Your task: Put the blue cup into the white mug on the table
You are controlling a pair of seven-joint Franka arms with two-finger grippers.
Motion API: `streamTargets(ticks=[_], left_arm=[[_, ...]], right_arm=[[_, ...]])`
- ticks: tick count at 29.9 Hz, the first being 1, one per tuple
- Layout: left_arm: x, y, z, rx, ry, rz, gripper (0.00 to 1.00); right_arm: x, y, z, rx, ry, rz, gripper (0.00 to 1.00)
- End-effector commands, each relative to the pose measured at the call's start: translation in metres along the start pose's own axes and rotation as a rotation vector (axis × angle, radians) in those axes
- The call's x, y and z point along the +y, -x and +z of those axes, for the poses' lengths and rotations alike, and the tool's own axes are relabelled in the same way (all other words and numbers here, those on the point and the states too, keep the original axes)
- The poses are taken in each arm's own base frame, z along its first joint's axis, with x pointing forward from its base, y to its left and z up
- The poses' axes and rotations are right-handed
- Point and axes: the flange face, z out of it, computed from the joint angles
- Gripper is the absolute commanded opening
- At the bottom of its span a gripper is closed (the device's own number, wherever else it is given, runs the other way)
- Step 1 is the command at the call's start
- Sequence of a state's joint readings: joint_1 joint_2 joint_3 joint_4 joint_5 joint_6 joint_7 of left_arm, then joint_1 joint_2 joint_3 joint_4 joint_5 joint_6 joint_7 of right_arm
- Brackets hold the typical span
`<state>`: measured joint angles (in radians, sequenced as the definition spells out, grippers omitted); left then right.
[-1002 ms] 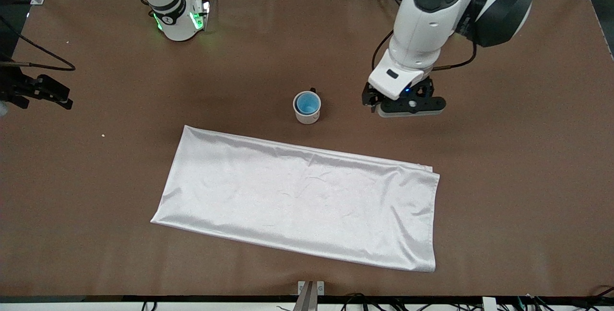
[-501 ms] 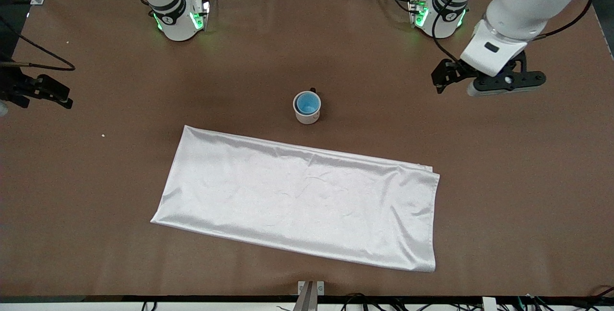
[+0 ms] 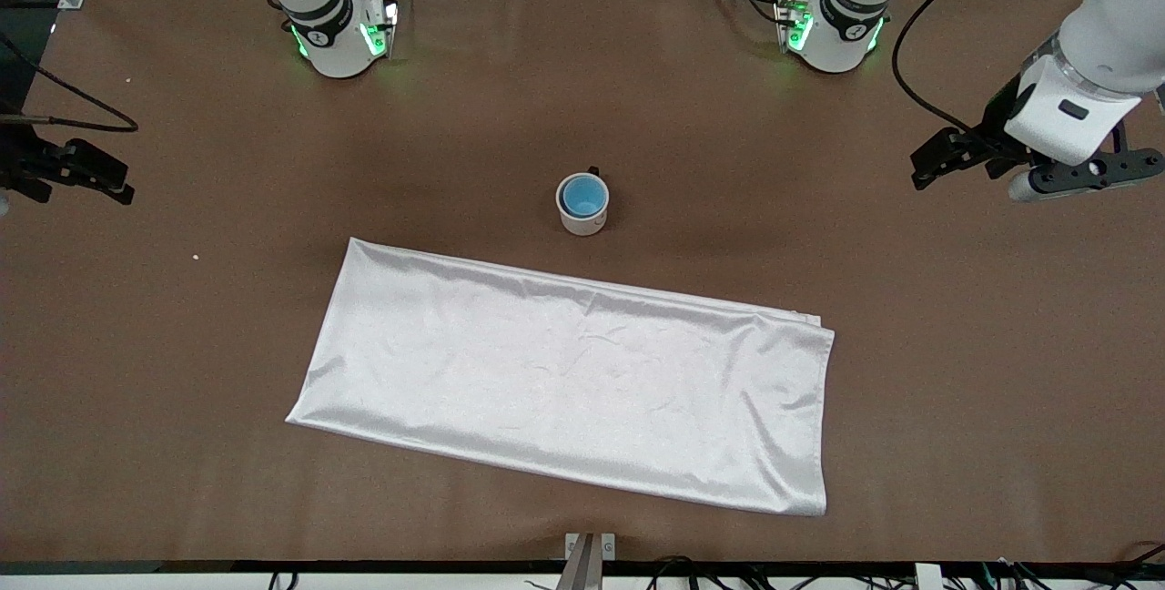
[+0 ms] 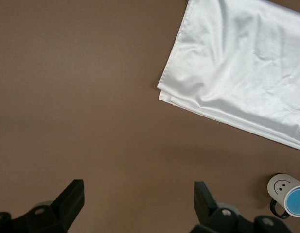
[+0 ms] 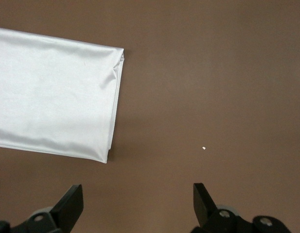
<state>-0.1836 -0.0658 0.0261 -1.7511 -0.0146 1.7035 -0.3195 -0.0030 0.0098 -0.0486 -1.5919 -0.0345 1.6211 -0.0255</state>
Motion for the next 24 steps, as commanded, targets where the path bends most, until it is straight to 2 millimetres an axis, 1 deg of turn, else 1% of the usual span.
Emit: streamTargets(ticks=[1,9,13,18,24], left_arm=[[-0.008,-0.013,-0.001,-0.005,0.023,-0.01,1.0],[-0.008,-0.019,-0.006,0.009,0.023,0.023,1.0],[0.001,-0.017,-0.007,0.011,0.024,0.042,1.0],[0.011,-0.018,-0.01,0.019,0.027,0.057,1.0],[0.012,-0.017,-0.01,0.019,0.019,0.09,1.0]], right_arm=[[0.004,0.001,-0.006,-0.002,-0.011,-0.008,1.0],[0.003,0.0,-0.003,-0.008,-0.011,-0.01,1.0],[0.001,0.0,0.0,-0.014,-0.012,-0.013,1.0],[0.004,0.002,-0.004,-0.013,-0.012,-0.013,1.0],[-0.001,0.0,-0.005,-0.005,-0.011,-0.027,1.0]])
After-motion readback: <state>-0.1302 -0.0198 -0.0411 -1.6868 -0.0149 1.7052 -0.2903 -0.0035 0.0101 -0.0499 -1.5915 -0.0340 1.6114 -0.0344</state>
